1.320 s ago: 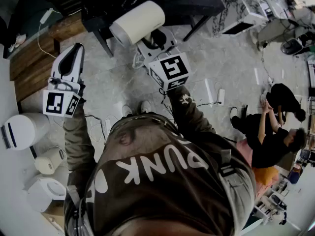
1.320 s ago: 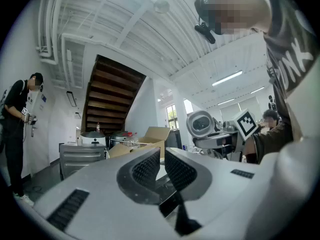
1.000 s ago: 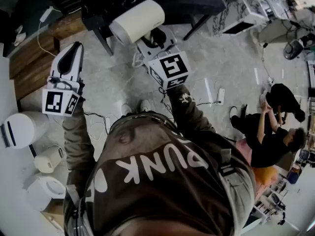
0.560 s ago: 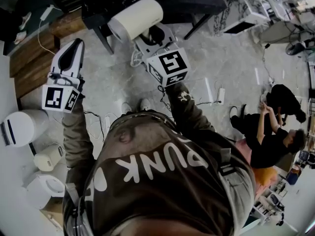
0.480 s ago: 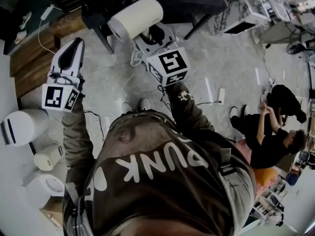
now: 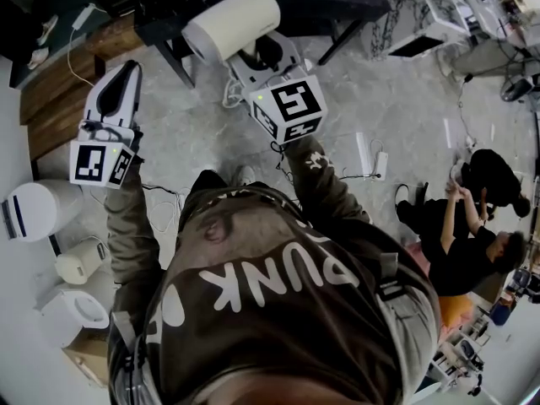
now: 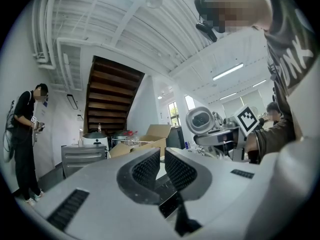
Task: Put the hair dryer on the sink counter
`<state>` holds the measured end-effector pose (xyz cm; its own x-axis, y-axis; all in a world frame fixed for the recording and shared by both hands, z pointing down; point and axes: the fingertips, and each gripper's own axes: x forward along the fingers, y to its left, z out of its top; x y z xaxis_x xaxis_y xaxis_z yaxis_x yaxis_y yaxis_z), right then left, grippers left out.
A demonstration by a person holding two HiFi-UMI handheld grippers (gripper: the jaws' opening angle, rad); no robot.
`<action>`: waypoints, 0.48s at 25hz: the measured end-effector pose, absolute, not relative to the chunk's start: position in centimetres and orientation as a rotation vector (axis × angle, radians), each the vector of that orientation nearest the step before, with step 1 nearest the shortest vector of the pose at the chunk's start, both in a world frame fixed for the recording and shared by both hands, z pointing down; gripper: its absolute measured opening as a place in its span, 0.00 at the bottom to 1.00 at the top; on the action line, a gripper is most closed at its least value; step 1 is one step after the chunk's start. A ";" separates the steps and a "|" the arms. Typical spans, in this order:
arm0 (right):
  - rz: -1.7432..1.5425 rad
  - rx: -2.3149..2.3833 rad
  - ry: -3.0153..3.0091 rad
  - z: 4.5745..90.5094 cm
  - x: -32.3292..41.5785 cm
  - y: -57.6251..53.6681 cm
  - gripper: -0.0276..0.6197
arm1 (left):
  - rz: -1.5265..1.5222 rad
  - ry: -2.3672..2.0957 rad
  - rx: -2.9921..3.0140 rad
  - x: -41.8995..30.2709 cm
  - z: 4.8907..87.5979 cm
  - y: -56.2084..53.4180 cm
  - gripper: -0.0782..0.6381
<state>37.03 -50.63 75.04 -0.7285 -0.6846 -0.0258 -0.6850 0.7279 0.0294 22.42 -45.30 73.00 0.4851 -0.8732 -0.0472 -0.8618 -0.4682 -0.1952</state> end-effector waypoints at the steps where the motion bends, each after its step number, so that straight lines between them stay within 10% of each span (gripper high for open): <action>1: 0.057 -1.152 2.908 75.2 37.3 -50.6 0.28 | -0.086 1.506 -2.535 22.6 73.2 -45.3 0.15; 12: 0.034 -1.154 2.922 76.8 36.9 -54.0 0.28 | -0.088 1.511 -2.536 22.5 74.5 -48.5 0.15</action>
